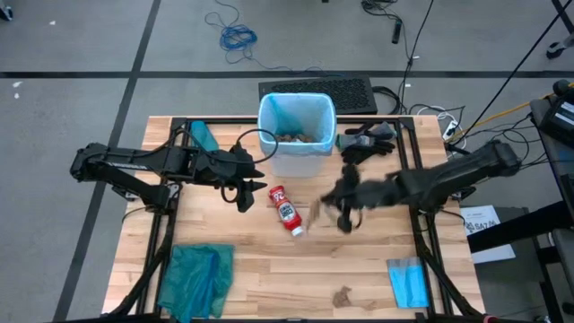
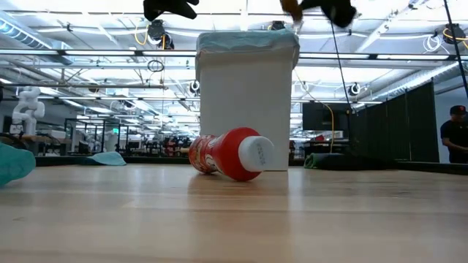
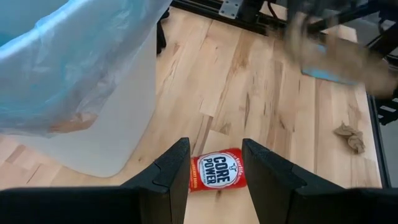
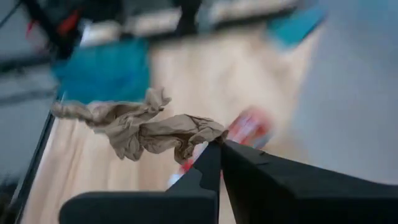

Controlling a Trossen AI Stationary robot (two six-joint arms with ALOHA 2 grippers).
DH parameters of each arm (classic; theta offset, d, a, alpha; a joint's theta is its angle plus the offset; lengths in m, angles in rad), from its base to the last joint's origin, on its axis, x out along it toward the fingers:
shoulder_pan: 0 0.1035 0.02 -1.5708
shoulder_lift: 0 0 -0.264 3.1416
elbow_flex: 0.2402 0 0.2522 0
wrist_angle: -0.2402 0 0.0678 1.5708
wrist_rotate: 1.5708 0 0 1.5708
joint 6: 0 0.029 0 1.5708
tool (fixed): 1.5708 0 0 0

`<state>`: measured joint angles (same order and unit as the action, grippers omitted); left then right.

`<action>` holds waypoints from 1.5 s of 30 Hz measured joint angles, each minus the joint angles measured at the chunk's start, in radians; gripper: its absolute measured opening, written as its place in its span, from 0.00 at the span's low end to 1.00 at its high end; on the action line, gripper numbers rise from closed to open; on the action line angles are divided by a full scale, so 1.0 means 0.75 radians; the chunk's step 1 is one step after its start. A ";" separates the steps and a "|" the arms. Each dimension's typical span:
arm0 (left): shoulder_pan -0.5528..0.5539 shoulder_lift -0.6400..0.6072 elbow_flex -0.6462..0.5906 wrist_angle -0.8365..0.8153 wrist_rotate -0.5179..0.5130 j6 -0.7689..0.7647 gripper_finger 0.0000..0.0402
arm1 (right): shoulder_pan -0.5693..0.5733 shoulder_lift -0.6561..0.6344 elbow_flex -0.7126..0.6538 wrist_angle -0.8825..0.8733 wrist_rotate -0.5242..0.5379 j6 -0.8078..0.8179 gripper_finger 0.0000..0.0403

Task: Place trash/remove bag and relplace
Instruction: Put the brown paper into the white trash bin

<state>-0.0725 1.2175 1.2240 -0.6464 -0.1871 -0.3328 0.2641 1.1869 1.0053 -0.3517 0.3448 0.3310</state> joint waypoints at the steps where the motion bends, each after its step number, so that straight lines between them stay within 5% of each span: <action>1: 0.000 0.000 0.000 0.001 0.000 0.000 0.35 | -0.021 -0.022 0.050 -0.032 0.035 -0.038 0.00; 11: 0.000 0.000 0.000 0.016 -0.001 0.000 0.35 | -0.379 0.043 0.560 -0.134 0.133 -0.475 0.00; 23: 0.000 0.000 0.000 0.016 -0.001 -0.002 0.35 | -0.748 0.374 0.683 -0.212 -0.090 -0.474 0.00; 29: 0.000 0.000 0.000 0.013 -0.001 -0.002 0.35 | -0.798 0.445 0.683 -0.217 -0.283 -0.483 0.12; 38: 0.000 0.000 0.000 0.011 -0.001 0.008 0.35 | -0.798 0.325 0.686 -0.203 -0.296 -0.406 0.46; 45: 0.000 0.000 0.000 0.011 -0.001 0.009 0.35 | -0.687 0.169 0.686 -0.359 -0.396 -0.362 0.47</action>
<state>-0.0723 1.2175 1.2240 -0.6380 -0.1875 -0.3264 -0.2514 1.3139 1.5200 -0.6207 0.0475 0.0597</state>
